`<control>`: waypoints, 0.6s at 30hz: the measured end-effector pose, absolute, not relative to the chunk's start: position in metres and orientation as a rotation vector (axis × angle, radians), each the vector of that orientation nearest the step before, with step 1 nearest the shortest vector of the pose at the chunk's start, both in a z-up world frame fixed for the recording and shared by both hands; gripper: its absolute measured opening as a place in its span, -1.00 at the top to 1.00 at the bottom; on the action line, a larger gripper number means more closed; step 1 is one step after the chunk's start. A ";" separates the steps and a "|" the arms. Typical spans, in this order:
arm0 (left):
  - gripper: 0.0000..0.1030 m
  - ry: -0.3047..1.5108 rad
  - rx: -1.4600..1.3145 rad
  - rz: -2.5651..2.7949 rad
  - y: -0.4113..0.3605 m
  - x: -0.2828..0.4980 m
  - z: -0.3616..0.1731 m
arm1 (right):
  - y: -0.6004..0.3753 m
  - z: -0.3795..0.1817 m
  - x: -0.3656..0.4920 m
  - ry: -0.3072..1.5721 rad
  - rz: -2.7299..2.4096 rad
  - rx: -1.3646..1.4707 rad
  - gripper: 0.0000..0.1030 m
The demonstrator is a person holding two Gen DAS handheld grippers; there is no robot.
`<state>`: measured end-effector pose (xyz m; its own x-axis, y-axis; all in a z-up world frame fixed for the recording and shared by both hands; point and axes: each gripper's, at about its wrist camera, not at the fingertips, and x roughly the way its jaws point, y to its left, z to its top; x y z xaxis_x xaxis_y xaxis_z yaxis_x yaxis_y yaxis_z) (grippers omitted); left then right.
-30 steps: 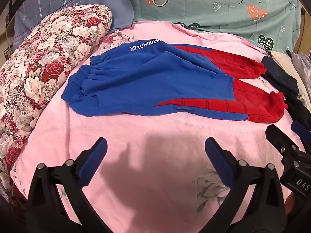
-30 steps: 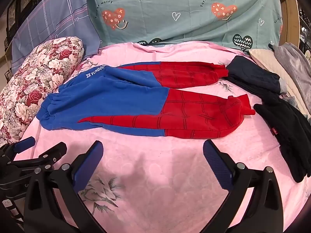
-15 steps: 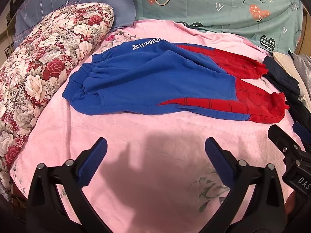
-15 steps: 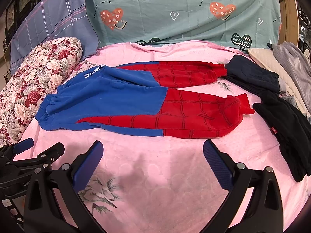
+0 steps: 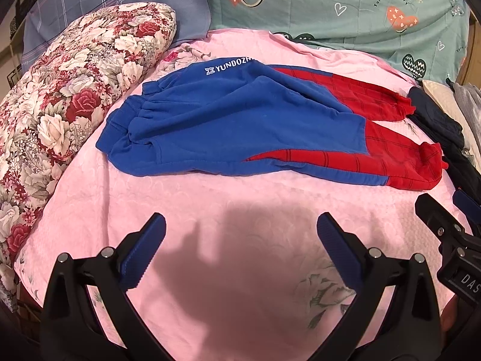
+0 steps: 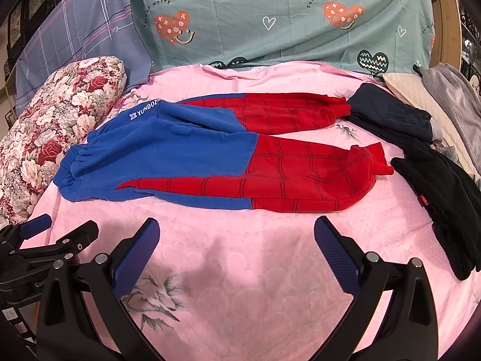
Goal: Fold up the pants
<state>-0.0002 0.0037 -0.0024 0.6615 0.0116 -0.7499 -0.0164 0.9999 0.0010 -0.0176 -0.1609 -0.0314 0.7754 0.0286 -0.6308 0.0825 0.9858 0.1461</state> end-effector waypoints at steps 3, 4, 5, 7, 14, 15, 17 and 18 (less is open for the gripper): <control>-0.96 0.848 -0.007 0.017 0.004 -0.001 -0.003 | -0.161 -0.032 -0.017 0.684 -0.029 0.169 -0.97; -0.96 0.847 -0.008 0.016 0.004 -0.001 -0.003 | -0.161 -0.032 -0.017 0.684 -0.029 0.169 -0.97; -0.96 0.848 -0.009 0.016 0.005 -0.001 -0.004 | -0.161 -0.032 -0.017 0.684 -0.028 0.169 -0.97; -0.96 0.849 -0.010 0.017 0.005 -0.001 -0.005 | -0.160 -0.032 -0.017 0.685 -0.030 0.169 -0.97; -0.96 0.856 -0.010 0.019 0.007 -0.001 -0.008 | -0.160 -0.033 -0.017 0.688 -0.029 0.170 -0.97; -0.96 0.857 -0.010 0.020 0.007 0.000 -0.007 | -0.160 -0.033 -0.017 0.688 -0.028 0.170 -0.97; -0.96 0.856 -0.011 0.019 0.007 0.000 -0.007 | -0.160 -0.033 -0.017 0.688 -0.029 0.168 -0.97; -0.96 0.857 -0.010 0.019 0.007 0.000 -0.007 | -0.159 -0.033 -0.017 0.689 -0.029 0.168 -0.97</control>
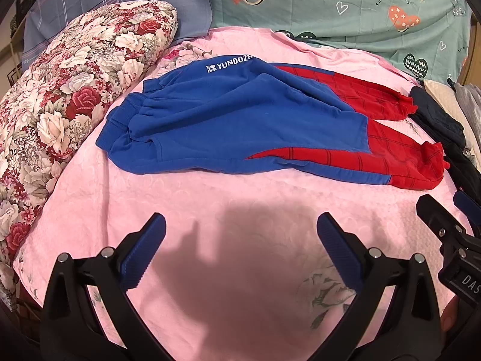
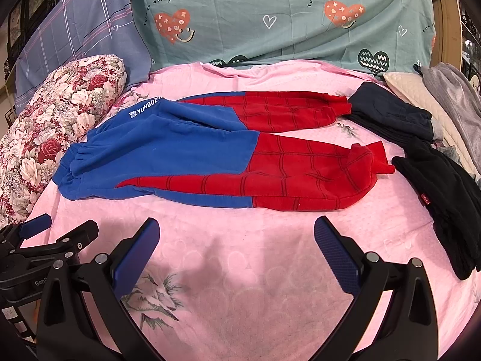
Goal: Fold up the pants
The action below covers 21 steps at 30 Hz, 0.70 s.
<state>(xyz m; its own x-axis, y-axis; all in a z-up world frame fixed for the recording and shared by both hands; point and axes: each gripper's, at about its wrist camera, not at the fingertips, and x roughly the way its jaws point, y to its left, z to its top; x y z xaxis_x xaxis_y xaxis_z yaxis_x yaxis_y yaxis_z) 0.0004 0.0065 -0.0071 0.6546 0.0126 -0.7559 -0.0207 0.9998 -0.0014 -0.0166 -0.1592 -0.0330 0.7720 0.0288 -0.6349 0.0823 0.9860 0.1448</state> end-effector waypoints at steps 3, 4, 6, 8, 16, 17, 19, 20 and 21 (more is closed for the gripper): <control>-0.96 0.858 -0.010 0.018 0.007 0.000 -0.007 | -0.159 -0.033 -0.016 0.690 -0.030 0.169 -0.97; -0.96 0.859 -0.010 0.019 0.006 0.001 -0.007 | -0.159 -0.033 -0.017 0.690 -0.029 0.169 -0.97; -0.96 0.860 -0.009 0.019 0.006 0.000 -0.007 | -0.160 -0.034 -0.016 0.691 -0.029 0.170 -0.97; -0.96 0.861 -0.011 0.018 0.006 0.000 -0.007 | -0.159 -0.034 -0.016 0.693 -0.030 0.170 -0.97; -0.96 0.866 -0.013 0.021 0.007 0.001 -0.007 | -0.159 -0.035 -0.016 0.694 -0.031 0.170 -0.97; -0.96 0.866 -0.013 0.020 0.007 0.001 -0.007 | -0.159 -0.035 -0.016 0.695 -0.029 0.172 -0.97; -0.96 0.866 -0.012 0.020 0.007 0.001 -0.007 | -0.160 -0.036 -0.016 0.695 -0.031 0.172 -0.97; -0.96 0.867 -0.013 0.021 0.007 0.000 -0.008 | -0.160 -0.036 -0.016 0.694 -0.028 0.170 -0.97; -0.96 0.867 -0.013 0.021 0.007 0.001 -0.008 | -0.160 -0.036 -0.016 0.696 -0.028 0.170 -0.97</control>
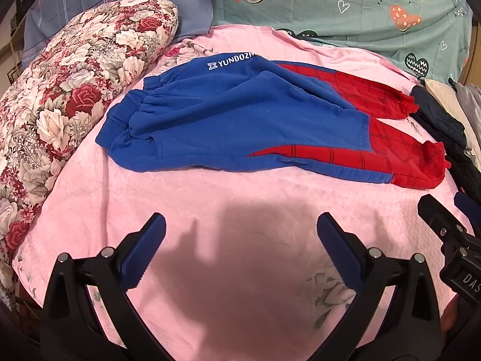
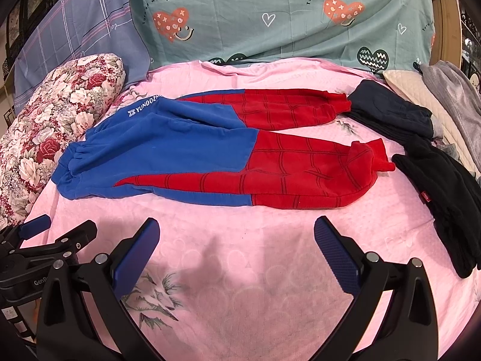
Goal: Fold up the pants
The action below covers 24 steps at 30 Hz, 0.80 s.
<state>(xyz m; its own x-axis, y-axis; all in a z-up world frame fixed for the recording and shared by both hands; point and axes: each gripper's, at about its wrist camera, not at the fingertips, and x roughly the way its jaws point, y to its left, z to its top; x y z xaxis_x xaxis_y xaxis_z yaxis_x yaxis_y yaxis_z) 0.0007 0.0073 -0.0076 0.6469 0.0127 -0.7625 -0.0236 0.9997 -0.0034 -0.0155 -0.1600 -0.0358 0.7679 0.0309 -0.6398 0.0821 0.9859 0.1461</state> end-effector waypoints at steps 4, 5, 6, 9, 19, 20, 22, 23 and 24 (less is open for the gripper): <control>-0.96 0.868 -0.014 0.021 0.009 0.001 -0.009 | -0.160 -0.036 -0.015 0.700 -0.028 0.171 -0.97; -0.96 0.868 -0.014 0.021 0.009 0.001 -0.009 | -0.160 -0.036 -0.015 0.700 -0.027 0.170 -0.97; -0.96 0.869 -0.013 0.021 0.008 0.002 -0.009 | -0.160 -0.036 -0.015 0.700 -0.027 0.168 -0.97; -0.96 0.869 -0.013 0.021 0.009 0.002 -0.009 | -0.159 -0.036 -0.015 0.701 -0.027 0.165 -0.97; -0.96 0.872 -0.021 0.032 0.028 0.014 -0.008 | -0.167 -0.032 -0.013 0.696 -0.045 0.167 -0.97; -0.96 0.866 -0.036 0.052 0.039 0.018 -0.007 | -0.170 -0.032 -0.013 0.693 -0.053 0.167 -0.97; -0.96 0.870 -0.058 0.084 0.057 0.026 -0.007 | -0.176 -0.031 -0.012 0.687 -0.080 0.166 -0.97; -0.96 0.882 -0.075 0.100 0.071 0.033 -0.008 | -0.180 -0.031 -0.011 0.686 -0.095 0.164 -0.97; -0.96 0.892 -0.091 0.110 0.082 0.038 -0.009 | -0.184 -0.031 -0.010 0.684 -0.111 0.163 -0.97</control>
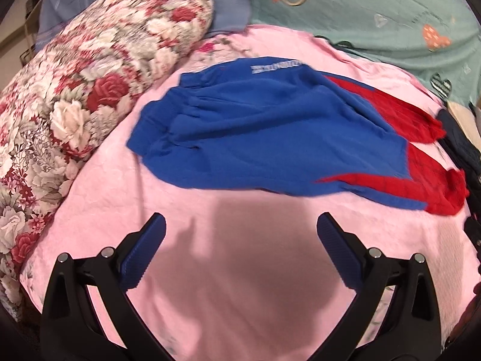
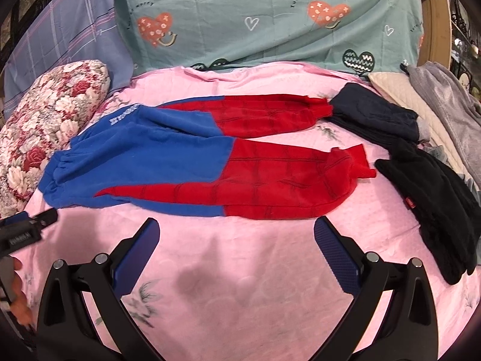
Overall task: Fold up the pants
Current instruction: 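Grasp the blue waistband with the left tool while the right tool grasps a red leg cuff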
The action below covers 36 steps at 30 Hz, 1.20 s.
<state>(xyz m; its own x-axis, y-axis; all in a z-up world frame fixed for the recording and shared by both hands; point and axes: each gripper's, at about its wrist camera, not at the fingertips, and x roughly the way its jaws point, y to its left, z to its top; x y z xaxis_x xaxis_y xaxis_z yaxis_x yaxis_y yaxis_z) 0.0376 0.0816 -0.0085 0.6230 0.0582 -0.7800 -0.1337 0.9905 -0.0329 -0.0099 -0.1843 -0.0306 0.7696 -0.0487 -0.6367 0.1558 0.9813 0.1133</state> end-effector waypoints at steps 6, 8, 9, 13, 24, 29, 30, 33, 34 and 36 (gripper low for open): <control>-0.96 0.939 -0.161 0.220 0.148 0.068 -0.010 | -0.215 -0.031 0.001 0.690 -0.187 0.205 -0.97; -0.96 0.939 -0.181 0.251 0.165 0.077 -0.009 | -0.223 -0.032 0.003 0.692 -0.201 0.224 -0.97; -0.96 0.943 -0.182 0.278 0.173 0.081 -0.010 | -0.228 -0.032 0.005 0.694 -0.210 0.235 -0.97; -0.96 0.948 -0.190 0.348 0.197 0.104 -0.019 | -0.234 -0.031 0.012 0.702 -0.228 0.241 -0.97; 0.42 1.013 -0.164 0.285 0.189 0.151 -0.042 | -0.232 -0.023 0.035 0.762 -0.297 0.079 -0.97; 0.56 0.999 -0.208 0.230 0.186 0.143 -0.030 | -0.294 -0.039 0.034 0.814 -0.393 0.239 -0.97; 0.56 1.005 -0.233 0.216 0.187 0.143 -0.029 | -0.311 -0.043 0.034 0.819 -0.439 0.284 -0.97; 0.56 1.011 -0.244 0.207 0.185 0.142 -0.029 | -0.341 -0.057 0.042 0.868 -0.435 0.418 -0.60; 0.57 1.018 -0.243 0.194 0.183 0.143 -0.031 | -0.346 -0.061 0.045 0.878 -0.409 0.454 -0.50; 0.34 1.047 -0.238 0.161 0.177 0.146 -0.035 | -0.351 -0.071 0.059 0.920 -0.367 0.505 -0.50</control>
